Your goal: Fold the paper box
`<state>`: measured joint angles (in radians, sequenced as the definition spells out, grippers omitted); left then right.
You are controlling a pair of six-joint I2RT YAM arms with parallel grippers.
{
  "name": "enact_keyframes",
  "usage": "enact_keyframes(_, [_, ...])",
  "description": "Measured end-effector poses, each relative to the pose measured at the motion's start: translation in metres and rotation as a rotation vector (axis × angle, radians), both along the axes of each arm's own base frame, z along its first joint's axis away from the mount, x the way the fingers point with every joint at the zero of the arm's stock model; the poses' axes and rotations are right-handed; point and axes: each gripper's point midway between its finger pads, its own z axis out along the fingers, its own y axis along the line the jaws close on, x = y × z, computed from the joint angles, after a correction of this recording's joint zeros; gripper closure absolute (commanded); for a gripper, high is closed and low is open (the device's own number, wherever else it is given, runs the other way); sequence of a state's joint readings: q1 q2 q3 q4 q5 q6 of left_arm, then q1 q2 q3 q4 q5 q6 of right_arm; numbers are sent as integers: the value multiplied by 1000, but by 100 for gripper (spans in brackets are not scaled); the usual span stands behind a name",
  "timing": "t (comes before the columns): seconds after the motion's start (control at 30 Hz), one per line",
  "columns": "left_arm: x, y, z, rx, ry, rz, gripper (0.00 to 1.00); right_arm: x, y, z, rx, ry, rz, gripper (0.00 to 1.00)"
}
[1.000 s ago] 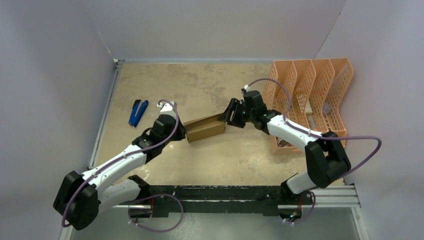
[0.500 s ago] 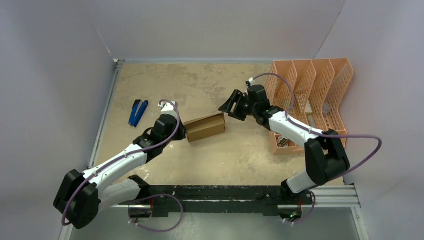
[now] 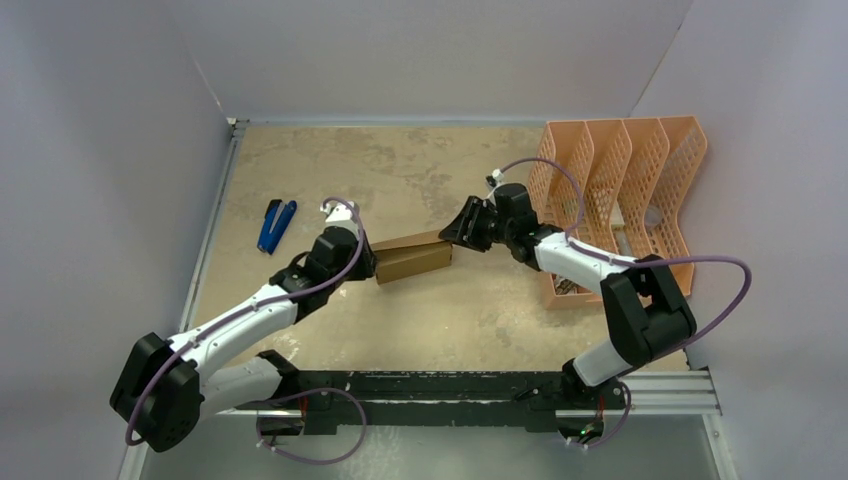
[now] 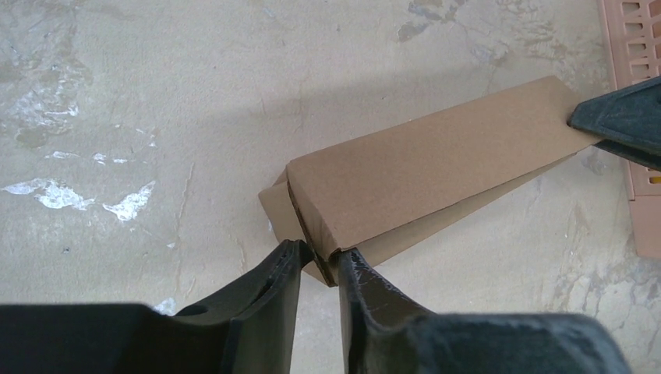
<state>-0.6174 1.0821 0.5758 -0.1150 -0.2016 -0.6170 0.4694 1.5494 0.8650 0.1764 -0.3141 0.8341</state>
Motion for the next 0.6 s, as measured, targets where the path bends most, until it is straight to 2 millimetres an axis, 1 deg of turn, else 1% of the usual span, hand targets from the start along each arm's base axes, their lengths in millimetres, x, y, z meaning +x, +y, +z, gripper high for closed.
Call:
enact_keyframes(0.13, [-2,0,-1,0,18,3,61,-6,-2,-1,12,-37,16,54])
enact_keyframes(0.23, [-5,1,-1,-1,41,9,54,-7,-2,-1,12,-56,23,54])
enact_keyframes(0.33, [-12,3,1,-5,67,11,41,-6,-2,0,7,-71,32,54])
enact_keyframes(0.4, [-16,5,7,-18,71,21,37,-6,-3,0,3,-78,35,54])
enact_keyframes(0.53, [-20,7,34,-68,39,33,35,-5,-3,0,-2,-89,42,54])
enact_keyframes(0.6, [-21,6,49,-97,21,37,27,-5,-3,0,-4,-93,45,54])
